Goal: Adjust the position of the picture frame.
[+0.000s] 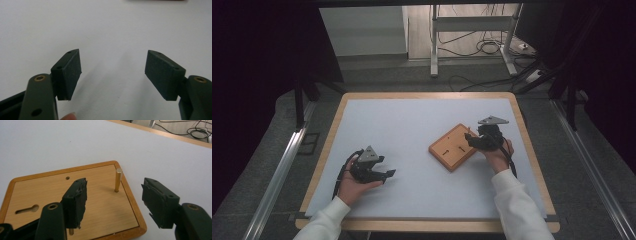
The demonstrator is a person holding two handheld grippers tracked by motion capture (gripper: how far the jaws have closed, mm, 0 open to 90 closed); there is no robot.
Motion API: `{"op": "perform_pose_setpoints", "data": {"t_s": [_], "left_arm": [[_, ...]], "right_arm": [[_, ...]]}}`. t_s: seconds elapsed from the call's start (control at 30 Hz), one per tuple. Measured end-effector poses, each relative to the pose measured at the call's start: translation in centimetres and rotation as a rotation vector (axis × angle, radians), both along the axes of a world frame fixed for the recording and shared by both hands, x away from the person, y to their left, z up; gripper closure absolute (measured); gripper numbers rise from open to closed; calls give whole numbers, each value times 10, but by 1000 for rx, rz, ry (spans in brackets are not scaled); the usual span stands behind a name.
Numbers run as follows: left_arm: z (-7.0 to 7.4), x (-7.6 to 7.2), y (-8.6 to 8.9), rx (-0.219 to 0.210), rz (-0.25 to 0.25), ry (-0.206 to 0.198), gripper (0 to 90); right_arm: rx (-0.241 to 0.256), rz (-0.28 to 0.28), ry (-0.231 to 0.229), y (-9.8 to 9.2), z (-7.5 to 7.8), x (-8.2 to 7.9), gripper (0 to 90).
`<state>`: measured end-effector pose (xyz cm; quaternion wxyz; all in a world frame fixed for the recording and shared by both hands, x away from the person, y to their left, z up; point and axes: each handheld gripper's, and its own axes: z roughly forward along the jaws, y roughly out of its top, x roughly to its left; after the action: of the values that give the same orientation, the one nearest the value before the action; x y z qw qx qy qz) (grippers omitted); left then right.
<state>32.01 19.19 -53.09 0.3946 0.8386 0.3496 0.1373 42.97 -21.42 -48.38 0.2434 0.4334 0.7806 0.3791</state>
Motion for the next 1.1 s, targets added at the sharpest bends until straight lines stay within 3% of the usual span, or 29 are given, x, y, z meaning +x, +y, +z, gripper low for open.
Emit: {"op": "perform_pose_setpoints", "data": {"t_s": [0.13, 0.3, 0.43, 0.6, 0.73, 0.87, 0.9, 1.1], "left_arm": [[-1, 1, 1, 1, 3, 6, 287], [0, 2, 2, -1, 1, 2, 287], [0, 2, 3, 0, -2, 3, 287], [0, 2, 2, -1, -3, 4, 286], [0, 1, 2, 2, -4, 6, 287], [-1, 2, 2, 2, -3, 8, 287], [-1, 2, 2, 3, -3, 9, 286], [-1, 2, 3, 1, -1, 10, 287]], "right_arm": [[-18, -7, -1, 0, -8, 8, 408], [4, -9, 24, -1, -18, 21, 470], [24, -14, 36, -1, -20, 28, 553], [30, 20, 49, 4, -21, 32, 652], [23, 20, 58, 8, -24, 34, 812], [42, 8, 58, 6, -25, 35, 830], [73, 11, 70, 3, -25, 36, 833], [123, 13, 78, -2, -27, 36, 832]]}}
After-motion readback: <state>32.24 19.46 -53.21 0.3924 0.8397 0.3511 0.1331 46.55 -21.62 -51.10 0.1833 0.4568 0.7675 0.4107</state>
